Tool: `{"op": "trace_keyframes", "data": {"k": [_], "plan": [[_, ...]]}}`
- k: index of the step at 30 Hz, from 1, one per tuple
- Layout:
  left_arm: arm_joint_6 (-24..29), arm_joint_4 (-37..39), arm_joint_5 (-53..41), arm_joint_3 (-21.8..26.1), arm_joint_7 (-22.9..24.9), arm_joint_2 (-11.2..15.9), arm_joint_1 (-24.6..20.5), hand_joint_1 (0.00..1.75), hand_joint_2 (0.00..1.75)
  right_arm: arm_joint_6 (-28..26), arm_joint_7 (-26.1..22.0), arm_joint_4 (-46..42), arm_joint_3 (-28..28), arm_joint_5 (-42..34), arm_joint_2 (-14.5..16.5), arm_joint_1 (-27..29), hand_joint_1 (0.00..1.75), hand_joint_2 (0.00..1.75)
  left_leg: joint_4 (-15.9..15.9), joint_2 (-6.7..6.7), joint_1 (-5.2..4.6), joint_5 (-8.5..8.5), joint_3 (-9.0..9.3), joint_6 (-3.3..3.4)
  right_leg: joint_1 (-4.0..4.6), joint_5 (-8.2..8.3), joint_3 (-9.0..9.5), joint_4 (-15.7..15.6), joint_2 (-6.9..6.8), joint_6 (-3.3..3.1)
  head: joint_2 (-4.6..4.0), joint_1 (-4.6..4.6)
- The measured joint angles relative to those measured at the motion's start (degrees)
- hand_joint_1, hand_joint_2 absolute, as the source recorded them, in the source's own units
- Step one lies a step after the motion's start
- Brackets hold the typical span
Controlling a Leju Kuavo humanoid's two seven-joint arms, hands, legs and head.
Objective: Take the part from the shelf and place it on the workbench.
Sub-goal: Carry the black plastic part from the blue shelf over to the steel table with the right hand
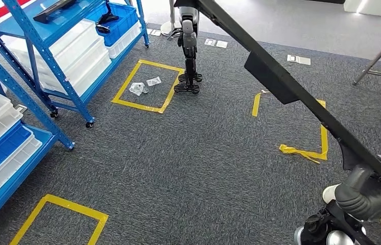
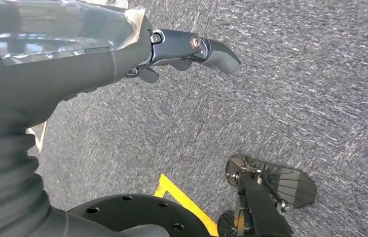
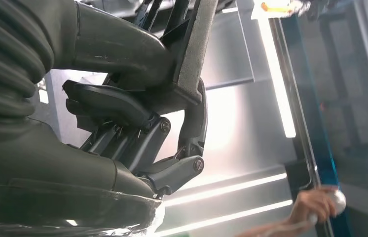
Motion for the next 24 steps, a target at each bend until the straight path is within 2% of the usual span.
{"op": "trace_keyframes", "data": {"k": [1, 3, 5, 7, 8, 9, 10, 12, 13, 14, 15, 17, 19, 21, 23, 24], "plan": [[0.0, 0.0, -0.2, 0.0, 0.0, 0.0, 0.0, 0.00, 1.75, 0.1, 0.0, -0.1, -0.1, -0.1, 0.0, 0.2, 1.75, 1.75, 0.0, 0.29, 0.09, -0.02, 0.08, -0.26, -0.06, 0.13, -0.09, 0.0, 0.55, -0.48, 0.00, -0.11], [0.1, 0.0, -0.6, 0.0, -0.1, 0.0, 0.0, 0.00, 1.75, 0.3, -0.1, -0.3, -0.4, -0.2, 0.1, 0.7, 1.75, 1.75, 0.8, -0.56, 0.43, -0.95, -0.14, -0.85, -0.34, 0.38, -0.14, -0.1, 1.43, -1.16, 0.00, -0.15], [0.2, 0.0, -1.0, 0.0, -0.2, 0.0, 0.1, 0.00, 1.75, 0.4, -0.2, -0.6, -0.6, -0.4, 0.3, 1.0, 1.75, 1.75, 6.4, -2.82, 0.66, -4.46, -2.53, -1.28, -0.55, 0.54, -0.22, -0.2, 2.29, -1.83, 0.00, -0.27], [0.5, 0.0, -1.2, 0.0, -0.2, 0.0, 0.2, 0.00, 1.75, 0.5, -0.3, -0.6, -0.8, -0.5, 0.6, 1.5, 1.75, 1.75, 14.3, -4.06, 0.72, -8.04, -6.27, -1.41, -0.37, 0.63, -0.38, -0.2, 3.23, -2.28, 0.00, -0.33], [0.6, 0.0, -1.2, 0.0, -0.2, 0.0, 0.3, 0.00, 1.75, 0.6, -0.3, -0.6, -0.9, -0.5, 0.6, 1.8, 1.75, 1.75, 16.3, -4.19, 0.73, -8.34, -7.30, -1.38, -0.29, 0.66, -0.42, -0.2, 3.77, -2.33, 0.00, -0.33], [0.6, 0.0, -1.2, 0.0, -0.2, 0.0, 0.4, 0.00, 1.75, 0.6, -0.3, -0.6, -1.1, -0.6, 0.6, 2.1, 1.75, 1.75, 16.0, -4.28, 0.73, -7.46, -7.25, -1.27, -0.23, 0.70, -0.42, -0.2, 4.34, -2.36, 0.00, -0.33], [0.7, 0.0, -1.3, 0.0, -0.2, 0.0, 0.4, 0.00, 1.75, 0.6, -0.3, -0.7, -1.2, -0.6, 0.7, 2.3, 1.75, 1.75, 13.5, -4.46, 0.75, -5.67, -6.10, -1.09, -0.21, 0.71, -0.36, -0.2, 4.93, -2.34, 0.00, -0.34], [0.7, 0.0, -1.3, 0.0, -0.2, 0.1, 0.4, 0.00, 1.75, 0.7, -0.3, -0.8, -1.4, -0.6, 0.7, 2.4, 1.75, 1.75, 5.7, -6.15, 0.81, -1.87, -2.22, -0.61, -0.10, 0.77, -0.27, -0.1, 5.99, -2.20, 0.00, -0.35], [0.7, 0.0, -1.3, 0.0, -0.2, 0.1, 0.4, 0.00, 1.75, 0.7, -0.3, -0.9, -1.4, -0.6, 0.8, 2.4, 1.75, 1.75, 2.8, -7.00, 0.81, -0.92, -0.81, -0.44, -0.01, 0.85, -0.35, -0.1, 6.43, -2.05, 0.00, -0.33], [0.7, 0.0, -1.4, 0.0, -0.2, 0.2, 0.4, 0.00, 1.75, 0.7, -0.3, -1.0, -1.4, -0.6, 0.8, 2.5, 1.75, 1.75, 1.1, -7.65, 0.71, -0.60, -0.06, -0.30, 0.02, 0.98, -0.52, -0.1, 6.83, -1.81, 0.00, -0.32], [0.8, 0.0, -1.4, 0.0, -0.2, 0.2, 0.4, 0.00, 1.75, 0.7, -0.3, -1.1, -1.5, -0.6, 0.9, 2.5, 1.75, 1.75, 0.5, -7.71, 0.52, -0.72, 0.12, -0.14, 0.00, 1.15, -0.72, -0.1, 7.23, -1.46, 0.00, -0.32], [1.0, 0.0, -1.5, 0.0, 0.0, 0.2, 0.4, 0.00, 1.75, 0.7, -0.3, -1.4, -1.6, -0.7, 0.9, 2.9, 1.75, 1.75, 0.1, -6.73, 0.32, -0.29, 0.20, 0.50, -0.22, 1.38, -1.15, -0.2, 7.71, -0.68, 0.00, -0.32], [1.1, 0.0, -1.7, 0.0, 0.3, 0.2, 0.3, 0.00, 1.75, 0.7, -0.4, -2.0, -2.0, -0.7, 0.9, 3.4, 1.75, 1.75, -0.6, -5.65, 0.48, 0.23, 0.39, 1.29, 0.04, 0.12, -2.57, 2.2, 6.09, -0.47, 0.00, -0.13], [1.1, 0.0, -1.9, 0.0, 0.4, 0.2, 0.4, 0.00, 1.75, 0.7, -0.4, -2.6, -2.3, -0.9, 1.0, 4.0, 1.75, 1.75, -0.8, -4.47, 0.45, 0.38, 0.39, 1.70, 0.27, -2.98, -5.86, 8.9, 3.94, -0.83, 0.00, 0.13], [1.3, -0.1, -1.4, 0.1, -0.7, 0.0, 0.5, 0.00, 1.75, 0.9, -0.2, -3.2, -2.5, -0.9, 1.2, 5.0, 1.75, 1.75, -0.8, -3.24, 0.34, 0.34, 0.31, 1.79, 0.18, -5.06, -8.64, 15.0, 3.35, -0.75, 0.00, 0.22], [1.8, -0.2, -1.1, 0.2, -1.4, -0.3, 0.5, 0.00, 1.75, 1.0, -0.1, -3.3, -2.6, -0.8, 1.4, 5.5, 1.75, 1.75, -0.8, -2.71, 0.33, 0.32, 0.28, 1.78, 0.09, -4.91, -8.65, 15.4, 3.18, -0.42, 0.00, 0.25]]}}
